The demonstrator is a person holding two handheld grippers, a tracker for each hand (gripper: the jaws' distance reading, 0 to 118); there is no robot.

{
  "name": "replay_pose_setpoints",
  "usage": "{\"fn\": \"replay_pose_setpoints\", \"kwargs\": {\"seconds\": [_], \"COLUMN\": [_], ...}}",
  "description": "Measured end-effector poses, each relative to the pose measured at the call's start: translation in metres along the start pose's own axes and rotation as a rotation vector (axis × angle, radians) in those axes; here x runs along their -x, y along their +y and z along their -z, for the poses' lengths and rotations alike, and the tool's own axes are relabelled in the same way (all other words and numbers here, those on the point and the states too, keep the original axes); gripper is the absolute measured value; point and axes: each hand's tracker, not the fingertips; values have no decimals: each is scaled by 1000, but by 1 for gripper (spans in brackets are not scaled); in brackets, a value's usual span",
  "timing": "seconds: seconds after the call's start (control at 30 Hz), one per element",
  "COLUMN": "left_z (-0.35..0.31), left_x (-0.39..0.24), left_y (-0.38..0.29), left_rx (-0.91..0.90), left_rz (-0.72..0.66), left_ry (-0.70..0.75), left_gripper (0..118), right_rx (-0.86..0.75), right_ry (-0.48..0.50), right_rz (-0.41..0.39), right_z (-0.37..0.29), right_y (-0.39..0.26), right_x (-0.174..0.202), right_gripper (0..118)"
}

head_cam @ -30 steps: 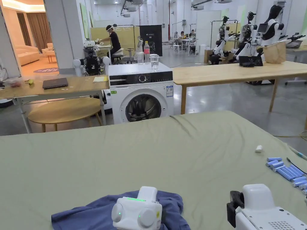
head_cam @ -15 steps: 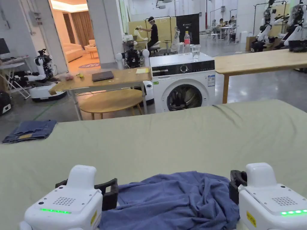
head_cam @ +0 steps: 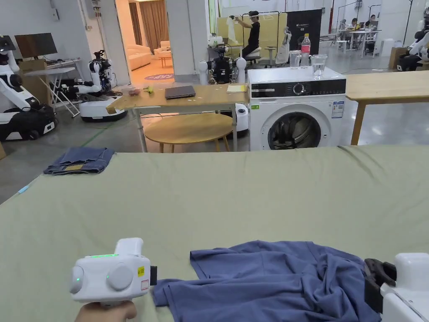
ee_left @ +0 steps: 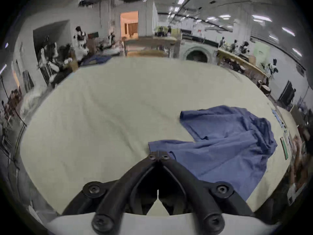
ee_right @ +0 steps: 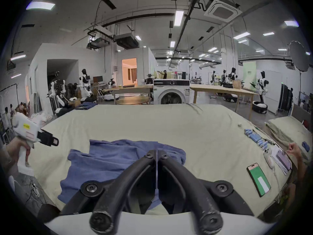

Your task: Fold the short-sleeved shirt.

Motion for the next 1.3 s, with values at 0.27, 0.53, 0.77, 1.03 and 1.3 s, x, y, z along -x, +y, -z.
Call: {"fn": "replay_pose_setpoints", "kwargs": {"seconds": [0.27,0.53,0.77,1.03,1.3], "left_z": [81,91,46,26,5], "left_x": [38,15,5,-13,-10], "left_y": [49,52,63,70,67], "left_rx": [285,330,169,94,-6], "left_rz": [-62,34,5,102,129], "left_ry": [27,57,-22,5,15], "left_gripper": [116,12,1,1,1], "right_rx": [53,94,271,386,381], "right_ry": [-46,-80,-29,60,38], "right_rz": [20,13,36,145,65], "right_z": [29,43,77,142,142], "right_y": [-8,-15,-43,-63,-37], "right_x": [-24,-38,-68,-71,-70], "right_gripper": [1,1,16,118,3]}}
